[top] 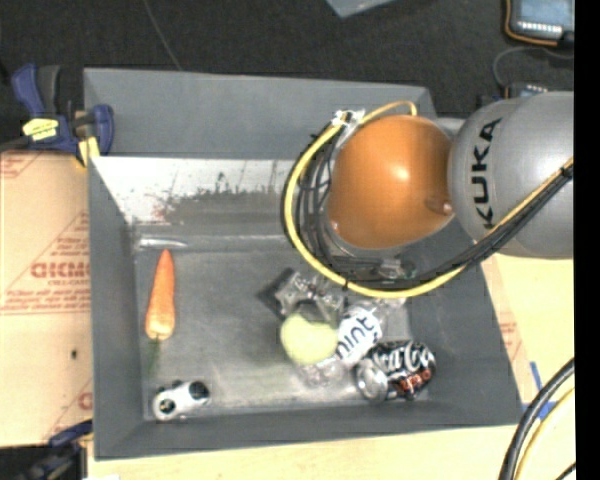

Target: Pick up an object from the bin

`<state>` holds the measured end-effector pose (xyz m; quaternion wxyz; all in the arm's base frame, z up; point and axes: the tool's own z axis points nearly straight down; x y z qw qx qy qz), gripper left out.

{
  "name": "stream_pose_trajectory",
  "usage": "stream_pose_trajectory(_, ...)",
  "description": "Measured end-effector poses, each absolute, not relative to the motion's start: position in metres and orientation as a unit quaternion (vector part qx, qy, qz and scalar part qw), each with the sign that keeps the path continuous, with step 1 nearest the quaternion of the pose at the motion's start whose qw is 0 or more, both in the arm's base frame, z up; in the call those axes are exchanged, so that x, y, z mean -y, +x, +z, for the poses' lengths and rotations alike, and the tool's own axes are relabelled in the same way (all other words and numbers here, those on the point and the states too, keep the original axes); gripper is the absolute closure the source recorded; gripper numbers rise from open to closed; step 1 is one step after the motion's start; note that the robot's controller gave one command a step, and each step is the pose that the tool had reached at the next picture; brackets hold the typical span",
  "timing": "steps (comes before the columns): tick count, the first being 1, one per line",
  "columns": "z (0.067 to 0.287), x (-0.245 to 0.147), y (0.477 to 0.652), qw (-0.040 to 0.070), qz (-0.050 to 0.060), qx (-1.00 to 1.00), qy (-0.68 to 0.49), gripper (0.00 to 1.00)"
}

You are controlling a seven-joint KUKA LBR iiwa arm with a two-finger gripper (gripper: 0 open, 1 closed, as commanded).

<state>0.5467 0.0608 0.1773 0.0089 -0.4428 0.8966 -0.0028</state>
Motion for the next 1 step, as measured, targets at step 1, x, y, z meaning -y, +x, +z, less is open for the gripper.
stream_pose_trajectory(1, 0.1689, -0.0585, 0.5491, 0.008, -0.003, -0.88, -0.475, 1.0)
